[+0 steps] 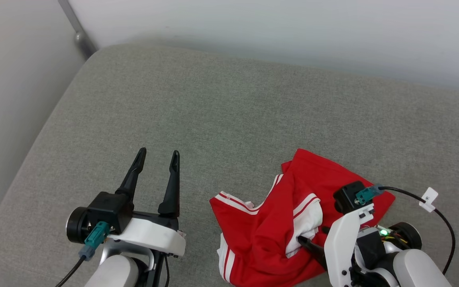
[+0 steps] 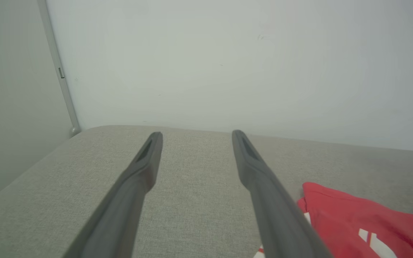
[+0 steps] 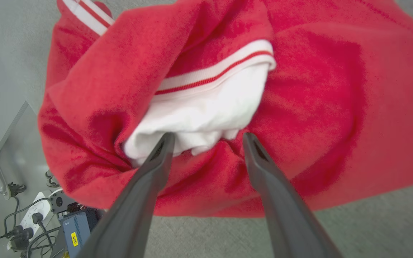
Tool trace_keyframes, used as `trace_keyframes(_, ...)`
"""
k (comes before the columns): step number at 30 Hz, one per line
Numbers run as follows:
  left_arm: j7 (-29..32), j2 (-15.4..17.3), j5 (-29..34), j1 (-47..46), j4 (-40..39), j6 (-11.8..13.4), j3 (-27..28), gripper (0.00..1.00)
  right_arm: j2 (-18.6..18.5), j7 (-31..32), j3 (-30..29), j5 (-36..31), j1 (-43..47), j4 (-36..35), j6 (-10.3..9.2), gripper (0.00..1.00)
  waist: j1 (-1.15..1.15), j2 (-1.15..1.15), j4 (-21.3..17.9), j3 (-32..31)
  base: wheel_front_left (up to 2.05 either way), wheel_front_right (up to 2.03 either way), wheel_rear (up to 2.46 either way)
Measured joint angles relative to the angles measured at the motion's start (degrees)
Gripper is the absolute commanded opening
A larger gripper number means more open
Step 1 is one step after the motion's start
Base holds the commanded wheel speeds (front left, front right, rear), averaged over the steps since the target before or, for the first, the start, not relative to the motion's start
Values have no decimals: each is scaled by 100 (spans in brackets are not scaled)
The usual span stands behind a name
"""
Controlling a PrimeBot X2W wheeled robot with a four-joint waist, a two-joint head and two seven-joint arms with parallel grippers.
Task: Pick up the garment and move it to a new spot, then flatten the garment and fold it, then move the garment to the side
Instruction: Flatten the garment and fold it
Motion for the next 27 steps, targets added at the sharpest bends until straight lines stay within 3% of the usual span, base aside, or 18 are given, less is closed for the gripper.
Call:
trace_keyframes(2,-1,-63,49,-4,45,-44,22,100,-33,111,99,121,-59,101,-1,100,0,0,52,60,0,0,0)
trace_keyframes(3,-4,-87,54,-4,75,-60,35,100,-55,143,141,162,-84,135,-1,48,0,0,66,83,0,0,0)
trace_keyframes(5,-9,-137,105,-4,110,-105,78,100,-109,134,197,246,-140,156,-1,4,0,0,74,112,0,0,0)
trace_keyframes(6,-15,-163,118,-4,126,-119,107,100,-142,103,230,285,-182,156,-1,0,0,0,65,114,0,0,0)
trace_keyframes(17,-16,-292,300,88,270,-255,357,100,-627,-569,222,110,-787,-319,-1,0,0,0,-227,-14,0,0,0)
trace_keyframes(21,-15,-300,314,197,311,-264,428,100,-868,-677,-312,-162,-853,-624,0,0,0,0,-433,-95,0,0,0)
trace_keyframes(27,-16,-265,305,294,371,-280,520,100,-934,-455,-1751,-455,-429,-978,0,0,0,0,-809,-153,0,0,0)
